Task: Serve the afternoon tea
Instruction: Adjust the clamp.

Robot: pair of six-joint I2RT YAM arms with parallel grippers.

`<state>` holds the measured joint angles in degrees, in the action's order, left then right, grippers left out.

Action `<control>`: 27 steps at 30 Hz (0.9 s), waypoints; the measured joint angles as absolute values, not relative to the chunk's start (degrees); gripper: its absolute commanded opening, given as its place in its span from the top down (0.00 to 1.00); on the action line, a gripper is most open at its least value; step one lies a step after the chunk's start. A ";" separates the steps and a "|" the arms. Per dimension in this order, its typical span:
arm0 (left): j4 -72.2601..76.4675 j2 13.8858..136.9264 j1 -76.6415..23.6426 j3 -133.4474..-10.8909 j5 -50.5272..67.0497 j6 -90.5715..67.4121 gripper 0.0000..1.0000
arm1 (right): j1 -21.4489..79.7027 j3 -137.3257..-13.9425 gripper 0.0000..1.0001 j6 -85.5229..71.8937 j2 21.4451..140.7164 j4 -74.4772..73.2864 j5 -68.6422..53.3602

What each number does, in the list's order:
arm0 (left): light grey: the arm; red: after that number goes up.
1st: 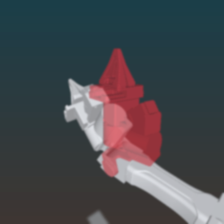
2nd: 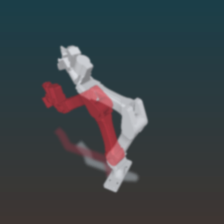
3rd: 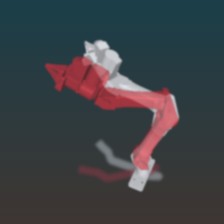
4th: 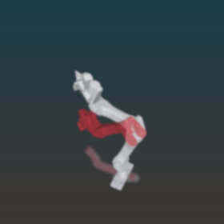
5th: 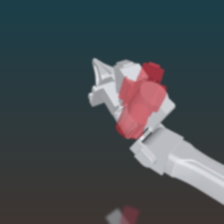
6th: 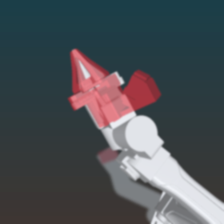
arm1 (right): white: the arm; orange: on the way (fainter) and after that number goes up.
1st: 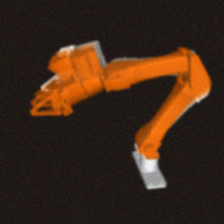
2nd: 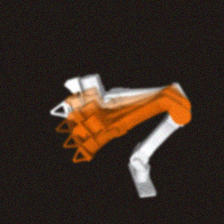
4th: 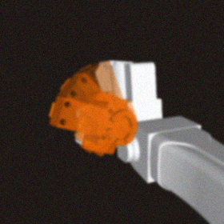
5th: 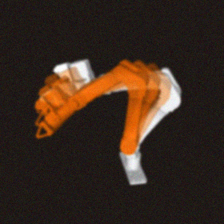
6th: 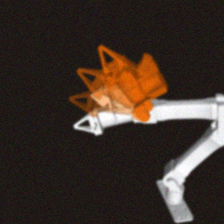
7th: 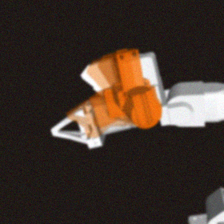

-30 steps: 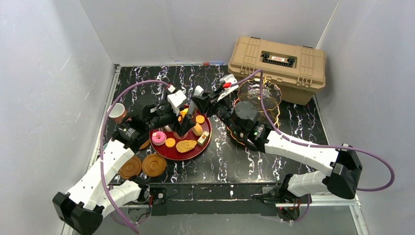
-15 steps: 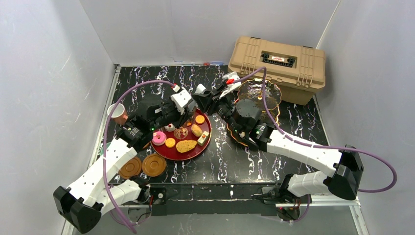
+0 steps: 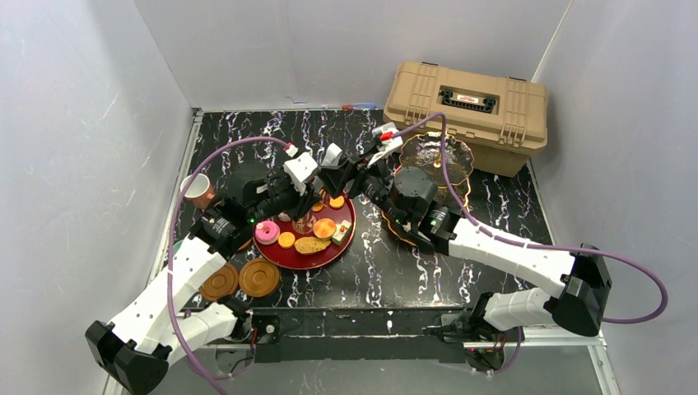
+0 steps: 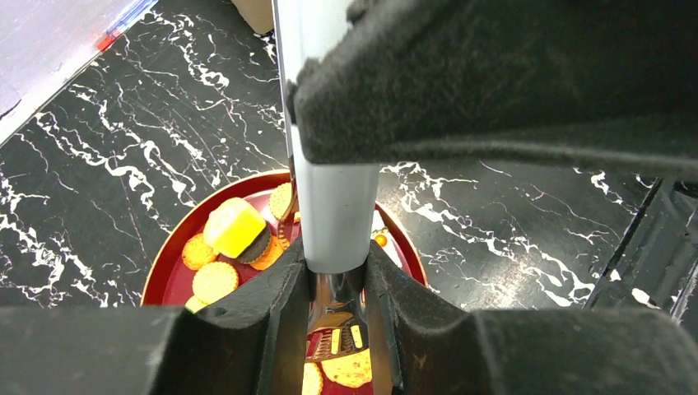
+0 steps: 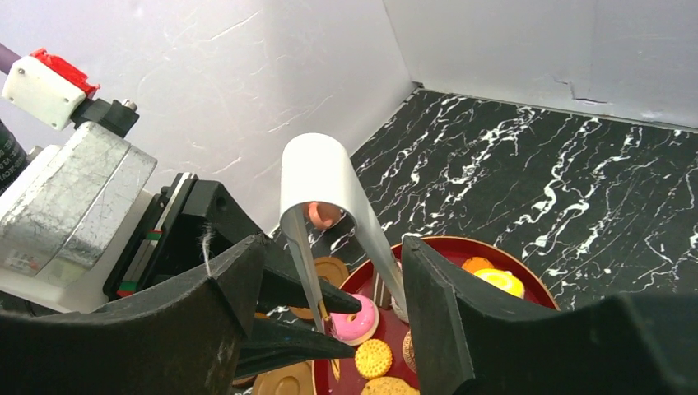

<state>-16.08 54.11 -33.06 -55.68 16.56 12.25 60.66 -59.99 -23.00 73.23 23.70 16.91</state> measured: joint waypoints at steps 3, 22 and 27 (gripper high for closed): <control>-16.64 54.00 -33.08 -56.01 16.75 12.01 0.97 | 60.66 -59.99 0.29 -23.94 73.23 23.35 15.68; -19.03 53.17 -32.99 -57.52 17.12 12.05 1.00 | 60.47 -60.01 0.37 -27.20 77.97 21.37 11.94; -19.44 53.01 -32.95 -57.52 17.43 12.40 0.97 | 60.53 -60.01 0.51 -27.57 77.97 21.58 10.90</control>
